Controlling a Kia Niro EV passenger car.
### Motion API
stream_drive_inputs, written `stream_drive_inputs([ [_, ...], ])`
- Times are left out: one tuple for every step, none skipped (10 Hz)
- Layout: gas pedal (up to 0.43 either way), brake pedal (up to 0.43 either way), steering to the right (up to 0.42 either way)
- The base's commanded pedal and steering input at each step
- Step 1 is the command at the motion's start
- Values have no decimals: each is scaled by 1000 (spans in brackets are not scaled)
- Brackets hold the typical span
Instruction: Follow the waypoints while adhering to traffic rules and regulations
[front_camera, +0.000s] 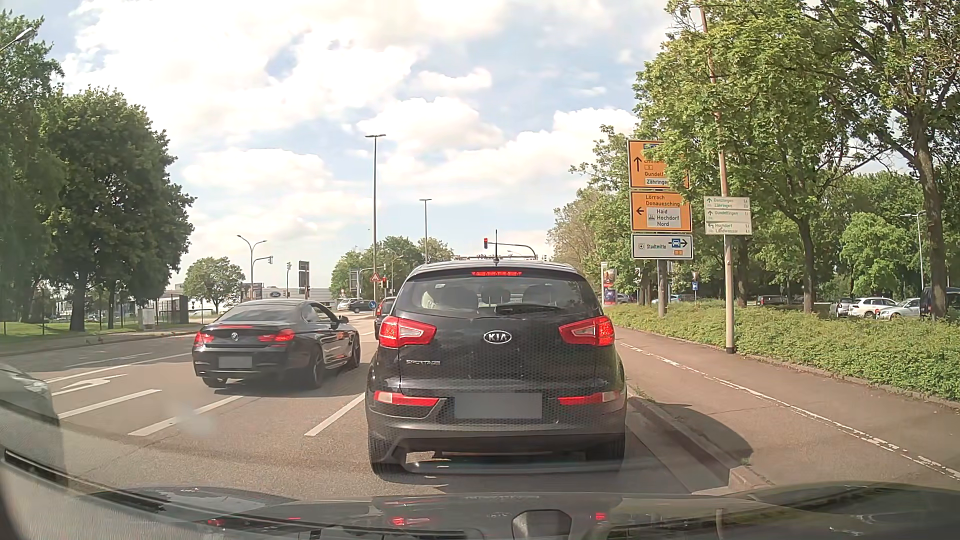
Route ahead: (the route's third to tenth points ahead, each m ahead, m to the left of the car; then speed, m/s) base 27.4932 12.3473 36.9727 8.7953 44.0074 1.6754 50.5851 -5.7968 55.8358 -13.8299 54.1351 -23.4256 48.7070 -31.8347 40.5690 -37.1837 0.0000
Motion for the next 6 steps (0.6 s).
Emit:
stream_drive_inputs([
  [0,226,-7],
  [0,226,-8],
  [0,226,-7],
  [0,226,-8],
  [0,226,-8],
  [0,226,-7],
])
